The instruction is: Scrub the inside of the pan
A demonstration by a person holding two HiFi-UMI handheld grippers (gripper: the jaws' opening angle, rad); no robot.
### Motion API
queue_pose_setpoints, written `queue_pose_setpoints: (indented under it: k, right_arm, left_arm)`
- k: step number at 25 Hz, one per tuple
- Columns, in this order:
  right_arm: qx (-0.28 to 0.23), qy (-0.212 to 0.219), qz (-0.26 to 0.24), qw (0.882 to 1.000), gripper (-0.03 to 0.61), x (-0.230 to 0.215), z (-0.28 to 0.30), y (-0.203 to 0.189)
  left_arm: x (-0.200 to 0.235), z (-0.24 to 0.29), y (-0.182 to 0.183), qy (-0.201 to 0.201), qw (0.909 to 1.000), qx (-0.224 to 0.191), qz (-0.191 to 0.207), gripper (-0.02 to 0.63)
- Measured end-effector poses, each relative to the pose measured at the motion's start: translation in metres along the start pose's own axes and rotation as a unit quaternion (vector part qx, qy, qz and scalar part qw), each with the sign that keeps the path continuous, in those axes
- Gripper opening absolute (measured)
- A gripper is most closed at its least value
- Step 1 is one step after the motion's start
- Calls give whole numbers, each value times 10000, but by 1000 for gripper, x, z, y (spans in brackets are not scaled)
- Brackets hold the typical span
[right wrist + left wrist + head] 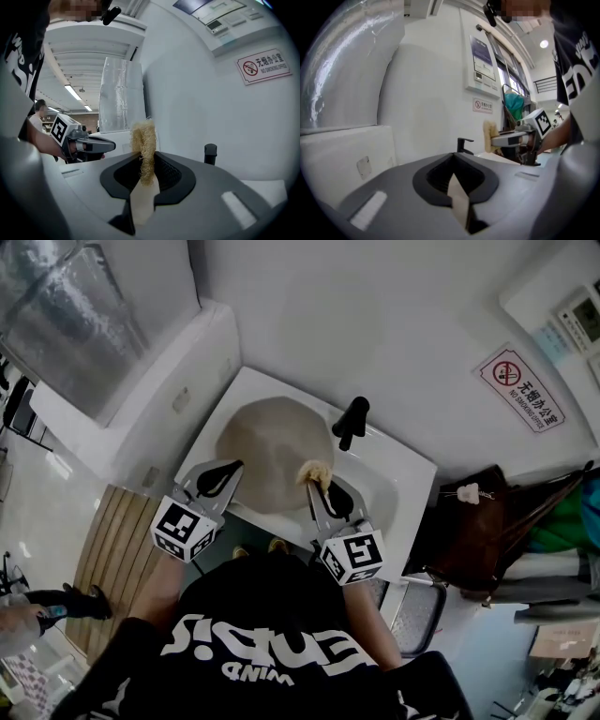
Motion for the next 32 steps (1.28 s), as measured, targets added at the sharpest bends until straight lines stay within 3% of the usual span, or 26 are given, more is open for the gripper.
queue_pose_setpoints:
  k: [11,32]
  right_arm:
    - [88,52,-6,9999,74,-2,3,-7]
    - [104,135,-52,9998,74,-14,11,-5]
  left_arm:
    - [10,-6,-5,430,9990,-61,106,-3]
    - [11,2,-4,290,9995,70,74,-3]
Point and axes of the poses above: the fingertips, and each gripper's own axes: z forward along the fingers, x to its left, y out of its top, the point moved 7 cm from there along -z, backward along the fingers, and after that the axes turned 5 degrees about -x, right-handed, at the moved point
